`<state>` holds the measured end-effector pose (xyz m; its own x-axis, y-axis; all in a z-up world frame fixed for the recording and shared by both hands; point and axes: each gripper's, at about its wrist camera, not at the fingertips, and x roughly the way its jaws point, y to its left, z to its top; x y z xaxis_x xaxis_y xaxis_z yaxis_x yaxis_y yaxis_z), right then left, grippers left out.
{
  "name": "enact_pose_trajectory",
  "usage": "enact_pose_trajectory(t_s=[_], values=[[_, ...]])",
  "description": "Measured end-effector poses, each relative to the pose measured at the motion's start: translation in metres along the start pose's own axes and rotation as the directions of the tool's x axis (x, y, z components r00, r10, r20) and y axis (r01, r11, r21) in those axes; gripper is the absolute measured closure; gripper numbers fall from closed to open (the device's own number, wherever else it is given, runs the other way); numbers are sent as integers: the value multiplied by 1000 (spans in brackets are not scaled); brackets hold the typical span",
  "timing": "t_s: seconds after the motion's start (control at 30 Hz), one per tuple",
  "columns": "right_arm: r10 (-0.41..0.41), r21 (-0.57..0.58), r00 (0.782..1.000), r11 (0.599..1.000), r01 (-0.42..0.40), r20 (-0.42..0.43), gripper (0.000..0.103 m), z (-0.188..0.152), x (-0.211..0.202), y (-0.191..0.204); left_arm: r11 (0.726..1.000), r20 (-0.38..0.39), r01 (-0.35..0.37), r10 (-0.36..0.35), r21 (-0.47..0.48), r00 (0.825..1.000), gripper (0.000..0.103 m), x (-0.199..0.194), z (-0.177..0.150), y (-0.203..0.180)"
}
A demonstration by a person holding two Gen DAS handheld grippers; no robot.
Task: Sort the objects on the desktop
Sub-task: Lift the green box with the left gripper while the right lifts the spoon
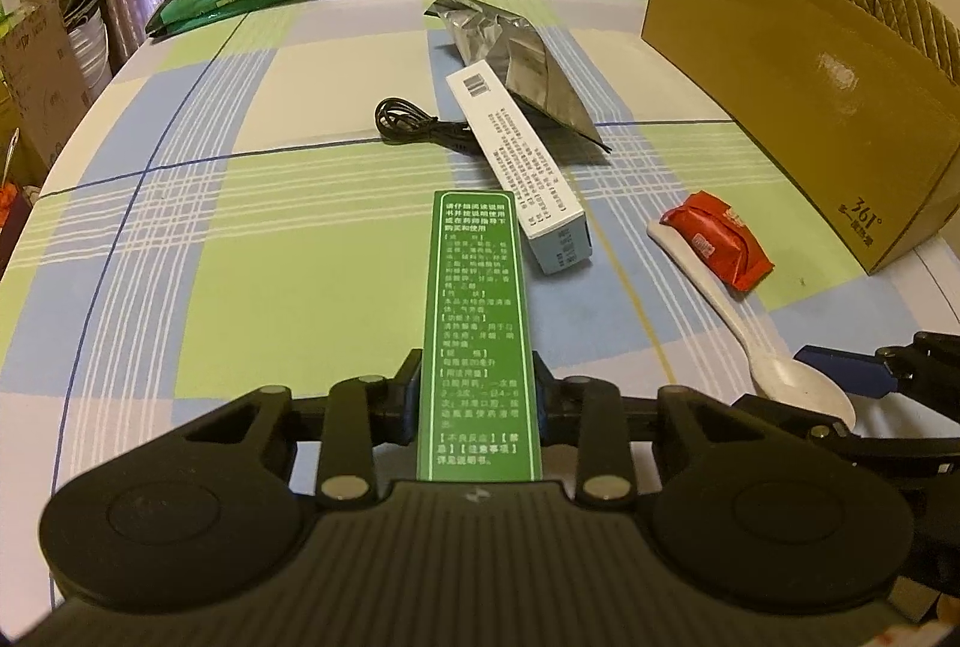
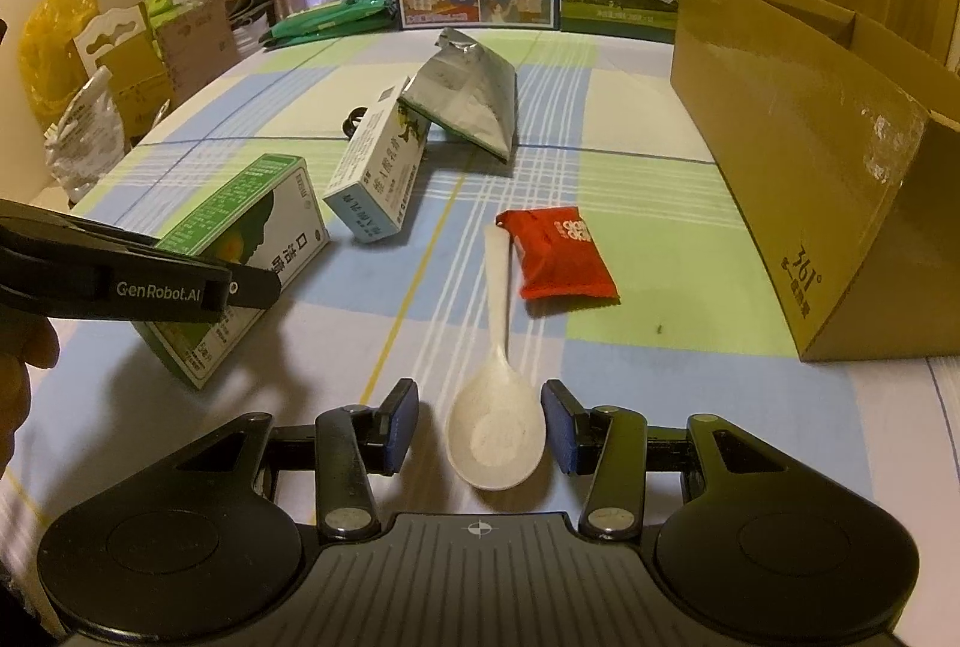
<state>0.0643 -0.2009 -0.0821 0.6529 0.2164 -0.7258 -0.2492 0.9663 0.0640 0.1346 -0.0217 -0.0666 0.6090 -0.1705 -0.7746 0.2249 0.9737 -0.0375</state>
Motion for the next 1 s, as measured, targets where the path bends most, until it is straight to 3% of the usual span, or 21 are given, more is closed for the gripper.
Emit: enact_pose_trajectory(t_s=[0.23,0.3,0.33,0.53,0.77,1.0], values=[[-3,-8,1000,1000,3,0,60,1,1,0,1000,5,-10,10,0,1000,78,-3,-1,0],[-11,-15,1000,1000,11,0,65,1,2,0,1000,10,-11,11,2,1000,78,-5,-1,-1],[-18,-18,1000,1000,18,1,73,1,2,0,1000,12,-11,11,3,1000,78,-5,-1,-1],[-25,-16,1000,1000,25,-1,73,1,0,-1,1000,16,-11,11,9,1000,78,-8,-2,-2],[-35,-45,997,998,38,71,73,6,-13,3,1000,40,-16,16,12,999,78,-17,-3,-4],[-32,-46,999,998,32,-12,73,0,0,1,1000,27,-12,12,15,1000,78,-16,-6,-6]])
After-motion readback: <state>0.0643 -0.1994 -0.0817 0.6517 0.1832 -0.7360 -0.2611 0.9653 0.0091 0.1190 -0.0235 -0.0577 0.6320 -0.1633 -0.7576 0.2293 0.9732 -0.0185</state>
